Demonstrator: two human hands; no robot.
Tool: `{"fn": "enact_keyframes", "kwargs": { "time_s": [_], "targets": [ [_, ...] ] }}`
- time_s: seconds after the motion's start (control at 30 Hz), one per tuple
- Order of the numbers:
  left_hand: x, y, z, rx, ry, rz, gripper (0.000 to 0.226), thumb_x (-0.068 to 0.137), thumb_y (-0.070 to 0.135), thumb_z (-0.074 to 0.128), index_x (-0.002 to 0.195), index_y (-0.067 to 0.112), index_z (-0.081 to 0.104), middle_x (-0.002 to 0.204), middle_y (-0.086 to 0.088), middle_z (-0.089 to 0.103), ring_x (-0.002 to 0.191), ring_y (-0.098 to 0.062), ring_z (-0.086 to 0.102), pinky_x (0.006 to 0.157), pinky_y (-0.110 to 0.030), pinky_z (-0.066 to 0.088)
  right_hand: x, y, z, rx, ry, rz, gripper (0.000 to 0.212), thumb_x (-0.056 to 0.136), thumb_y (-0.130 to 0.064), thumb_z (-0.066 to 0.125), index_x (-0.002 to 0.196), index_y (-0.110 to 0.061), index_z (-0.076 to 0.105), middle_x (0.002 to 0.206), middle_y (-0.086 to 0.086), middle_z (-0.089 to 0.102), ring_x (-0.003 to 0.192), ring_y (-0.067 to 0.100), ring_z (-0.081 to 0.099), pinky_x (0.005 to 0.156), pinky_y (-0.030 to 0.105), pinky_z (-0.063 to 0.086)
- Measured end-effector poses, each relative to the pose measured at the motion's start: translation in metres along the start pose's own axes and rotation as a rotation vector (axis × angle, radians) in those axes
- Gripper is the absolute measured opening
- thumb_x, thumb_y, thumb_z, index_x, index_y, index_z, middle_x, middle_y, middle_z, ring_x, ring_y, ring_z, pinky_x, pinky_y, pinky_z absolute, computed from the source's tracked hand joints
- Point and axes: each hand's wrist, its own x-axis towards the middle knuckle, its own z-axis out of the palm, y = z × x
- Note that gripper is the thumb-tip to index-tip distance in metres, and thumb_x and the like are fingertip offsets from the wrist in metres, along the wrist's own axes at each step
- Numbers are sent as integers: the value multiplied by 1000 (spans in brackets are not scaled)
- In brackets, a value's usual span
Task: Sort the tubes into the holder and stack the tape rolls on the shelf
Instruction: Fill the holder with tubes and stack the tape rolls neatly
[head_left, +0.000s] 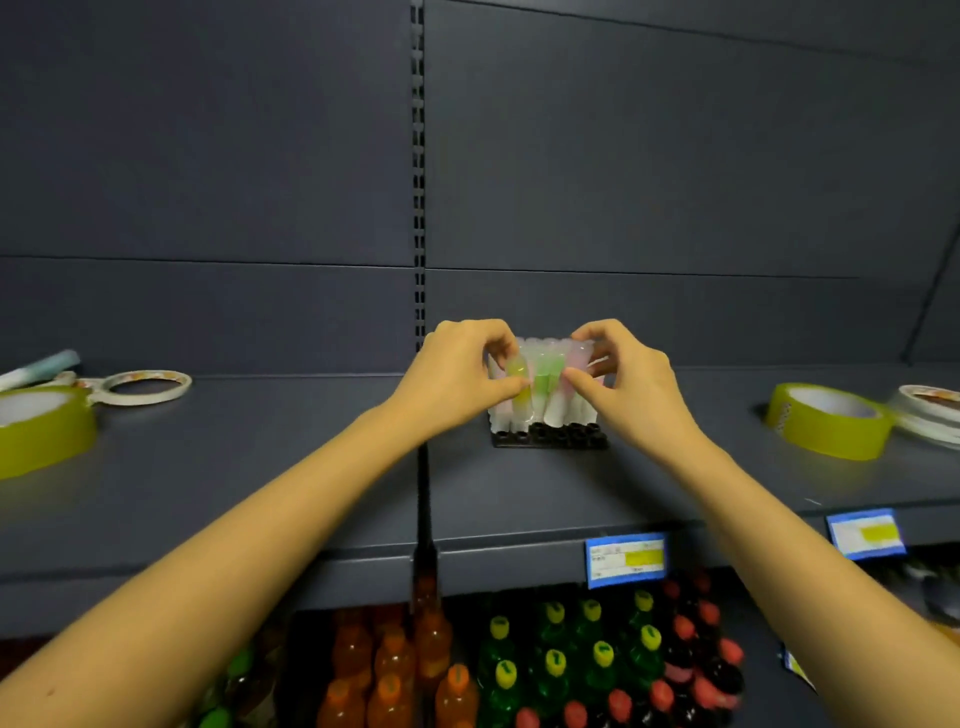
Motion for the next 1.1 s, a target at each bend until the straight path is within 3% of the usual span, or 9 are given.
{"fn": "enact_keyframes", "kwargs": {
  "time_s": [0.2,0.4,0.57,0.67,0.73,0.83,0.93,1.03,1.1],
  "targets": [
    [6,18,26,96,-13,-72,19,75,22,71,86,19,57,82,8,64,62,-12,52,75,-35,52,7,25,-5,35,-31,-33,29,83,-16,68,109,-19,56,94,-4,61,77,14,61,76,24,49],
    [13,23,41,265,-32,-63,17,78,22,68,89,18,56,79,11,57,72,-16,53,76,-34,50,11,37,-4,79,-37,-46,28,83,-15,68,108,-19,56,90,-6,58,71,1,55,77,23,49],
    [20,20,49,444,0,-1,23,87,30,61,105,18,62,107,1,56,92,-16,53,76,-24,36,15,44,-4,71,-27,-69,27,83,-16,68,107,-20,58,93,-7,59,72,2,57,77,26,51],
    [18,14,54,523,36,28,28,92,33,53,117,21,60,114,0,52,103,-18,49,81,-26,31,16,46,-1,73,-22,-78,27,82,-18,69,107,-21,58,89,-10,59,72,3,57,79,32,53],
    [15,11,59,561,51,31,30,94,31,49,120,21,59,113,-3,51,101,-21,46,77,-27,29,17,47,2,70,-24,-68,29,82,-19,69,108,-23,57,80,-16,56,71,3,57,80,35,53],
    [13,12,65,626,85,72,25,94,22,48,110,11,63,102,-10,51,92,-28,45,69,-29,24,18,48,6,62,-34,-58,30,82,-19,69,107,-22,54,77,-19,54,69,4,57,81,39,53],
    [14,13,66,648,105,73,23,92,17,46,105,8,64,98,-12,50,90,-29,45,67,-30,21,18,47,8,-6,-58,-96,24,84,-24,68,105,-22,56,91,-11,60,77,10,60,78,40,53],
    [13,13,61,652,104,91,29,90,16,44,110,15,65,101,-10,49,92,-27,43,70,-28,18,18,46,7,-203,-80,-153,26,89,-35,59,114,-29,58,106,-9,52,95,14,55,69,30,44],
    [8,12,54,634,143,88,27,83,13,48,99,11,69,95,-12,53,86,-30,50,71,-30,24,22,44,3,-300,-99,-159,27,91,-35,54,117,-30,58,108,-6,47,104,15,49,68,30,39]
  ]
}}
